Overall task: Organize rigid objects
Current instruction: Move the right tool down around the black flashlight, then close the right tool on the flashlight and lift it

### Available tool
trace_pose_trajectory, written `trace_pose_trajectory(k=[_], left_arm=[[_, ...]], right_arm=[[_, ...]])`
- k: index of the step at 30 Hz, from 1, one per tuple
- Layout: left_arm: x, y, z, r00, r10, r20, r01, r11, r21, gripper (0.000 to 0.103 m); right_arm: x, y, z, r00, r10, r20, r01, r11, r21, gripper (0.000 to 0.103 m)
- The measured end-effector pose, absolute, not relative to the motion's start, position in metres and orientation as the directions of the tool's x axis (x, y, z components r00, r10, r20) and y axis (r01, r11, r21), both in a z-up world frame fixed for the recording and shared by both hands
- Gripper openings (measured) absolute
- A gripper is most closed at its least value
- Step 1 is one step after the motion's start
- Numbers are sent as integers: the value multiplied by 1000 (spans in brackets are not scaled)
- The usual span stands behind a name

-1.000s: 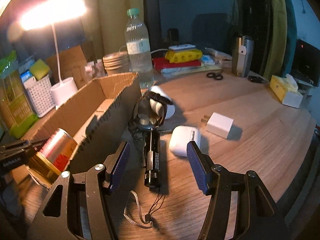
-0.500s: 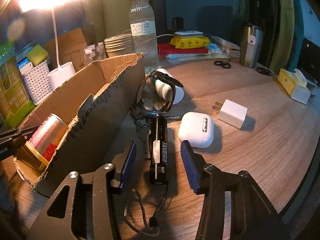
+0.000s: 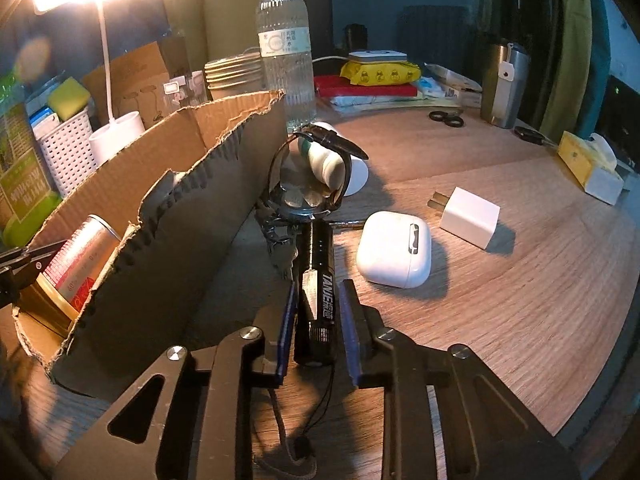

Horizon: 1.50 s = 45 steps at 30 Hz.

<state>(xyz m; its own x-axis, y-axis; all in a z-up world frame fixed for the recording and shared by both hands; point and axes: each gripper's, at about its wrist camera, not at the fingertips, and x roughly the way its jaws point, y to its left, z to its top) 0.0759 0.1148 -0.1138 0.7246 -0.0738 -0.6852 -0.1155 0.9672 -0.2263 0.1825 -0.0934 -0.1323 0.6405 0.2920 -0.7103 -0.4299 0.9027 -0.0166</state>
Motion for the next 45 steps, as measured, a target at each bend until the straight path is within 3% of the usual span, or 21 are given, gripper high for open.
trace_pose_trajectory(k=[17,45], left_arm=[[76,115,-114,725,-73,-685,-115,967,-226,12],[76,115,-114,726,-73,-684,-115,968,-225,12]], right_arm=[[176,-94,-122,651,306,-695,-440,898,-16,20],[140,-89,-38,760,376,-530,-468,883,-45,20]])
